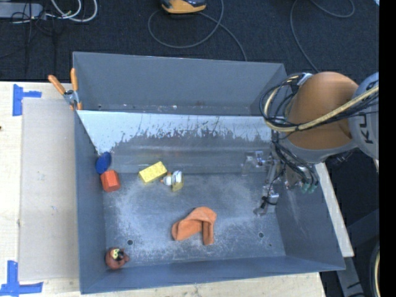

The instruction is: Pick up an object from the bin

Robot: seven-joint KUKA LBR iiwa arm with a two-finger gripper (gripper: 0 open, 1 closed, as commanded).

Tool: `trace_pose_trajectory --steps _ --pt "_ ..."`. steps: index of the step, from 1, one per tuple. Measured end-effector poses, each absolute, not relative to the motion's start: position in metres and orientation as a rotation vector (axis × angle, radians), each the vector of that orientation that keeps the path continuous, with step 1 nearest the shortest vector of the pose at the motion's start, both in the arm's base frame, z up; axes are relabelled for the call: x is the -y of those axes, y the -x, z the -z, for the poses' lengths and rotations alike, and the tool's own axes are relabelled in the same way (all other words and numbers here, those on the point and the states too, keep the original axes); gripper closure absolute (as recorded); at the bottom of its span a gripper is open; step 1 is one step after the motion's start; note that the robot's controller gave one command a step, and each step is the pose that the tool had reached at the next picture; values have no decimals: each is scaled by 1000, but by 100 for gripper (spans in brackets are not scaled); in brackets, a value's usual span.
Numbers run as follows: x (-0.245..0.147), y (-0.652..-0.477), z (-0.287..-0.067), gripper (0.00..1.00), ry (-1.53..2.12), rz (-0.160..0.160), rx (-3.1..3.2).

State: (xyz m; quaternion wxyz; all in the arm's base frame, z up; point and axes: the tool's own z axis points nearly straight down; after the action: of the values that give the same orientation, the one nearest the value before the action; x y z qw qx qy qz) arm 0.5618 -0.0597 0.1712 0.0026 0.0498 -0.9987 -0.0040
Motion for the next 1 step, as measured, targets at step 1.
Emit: trace_pose_trajectory --steps 1 --pt "61 -568 -162 0 -133 -8 3140"
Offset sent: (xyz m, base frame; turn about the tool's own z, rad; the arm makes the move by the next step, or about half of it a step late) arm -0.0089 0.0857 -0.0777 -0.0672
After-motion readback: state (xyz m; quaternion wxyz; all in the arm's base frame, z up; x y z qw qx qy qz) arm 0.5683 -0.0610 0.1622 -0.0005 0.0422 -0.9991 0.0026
